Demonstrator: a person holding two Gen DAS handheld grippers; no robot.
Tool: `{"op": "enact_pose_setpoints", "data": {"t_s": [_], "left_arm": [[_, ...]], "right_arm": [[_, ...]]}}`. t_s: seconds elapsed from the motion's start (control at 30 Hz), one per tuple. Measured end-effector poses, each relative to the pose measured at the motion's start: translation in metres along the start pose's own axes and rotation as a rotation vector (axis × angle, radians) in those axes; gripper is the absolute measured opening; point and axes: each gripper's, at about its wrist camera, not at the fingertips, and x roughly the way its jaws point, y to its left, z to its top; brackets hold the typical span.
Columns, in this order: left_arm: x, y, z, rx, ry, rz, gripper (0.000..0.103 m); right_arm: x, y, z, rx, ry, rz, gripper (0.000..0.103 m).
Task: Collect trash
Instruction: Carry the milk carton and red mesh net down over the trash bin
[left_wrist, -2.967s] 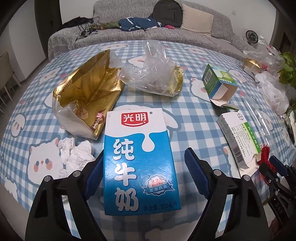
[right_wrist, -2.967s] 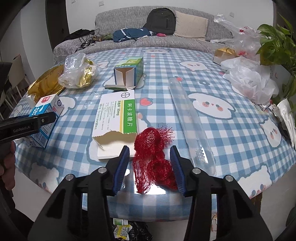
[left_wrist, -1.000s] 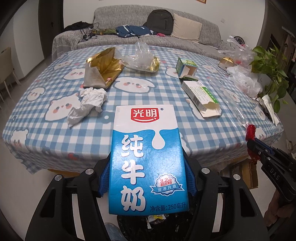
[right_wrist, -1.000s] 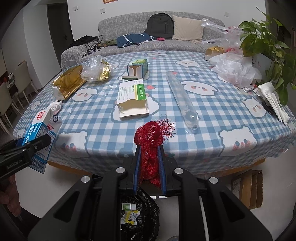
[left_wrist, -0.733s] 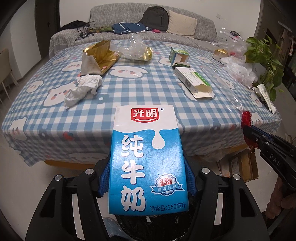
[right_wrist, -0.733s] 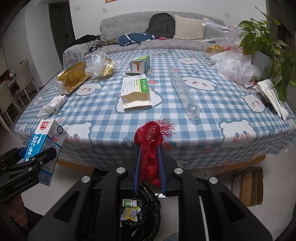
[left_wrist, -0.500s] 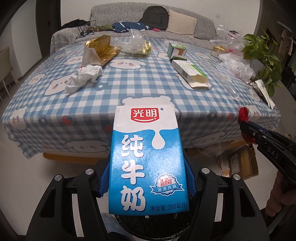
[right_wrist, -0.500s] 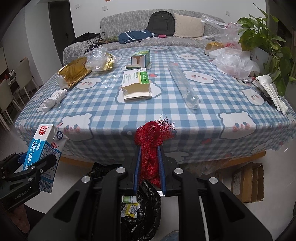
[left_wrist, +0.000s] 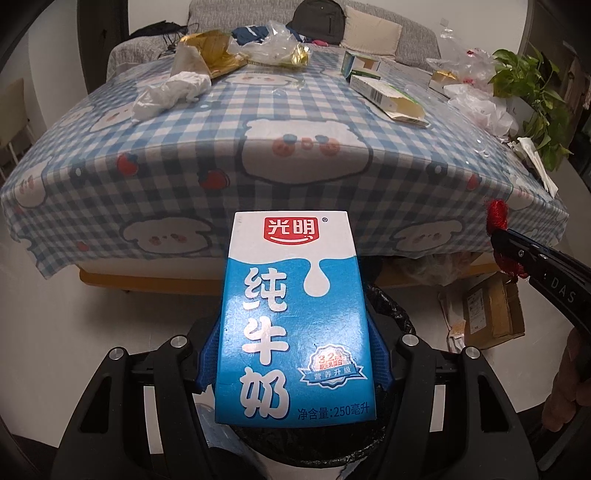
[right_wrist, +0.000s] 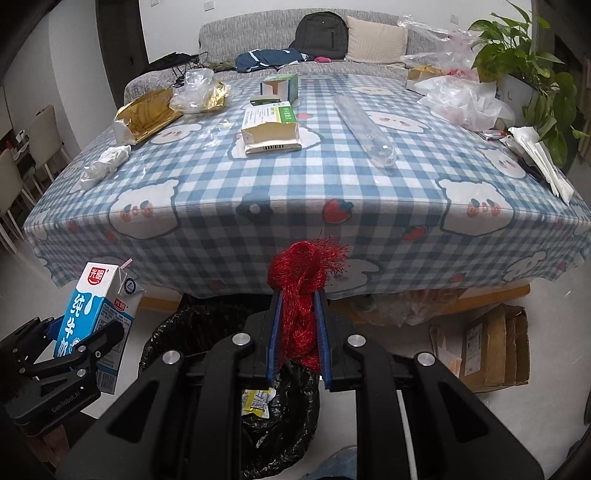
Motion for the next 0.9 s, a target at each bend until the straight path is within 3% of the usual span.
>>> {"op": "enact_pose_setpoints", "data": {"t_s": [0.47, 0.9], "left_arm": [[0.036, -0.005, -0.03, 0.004, 0.057, -0.005, 0.062], [0.078, -0.036, -0.051, 0.053, 0.119, 0.003, 0.062]], "right_arm": [[0.028, -0.001, -0.047, 0.011, 0.071, -0.01, 0.016], [0.045, -0.018, -0.071, 0.044, 0.123, -0.032, 0.016]]}}
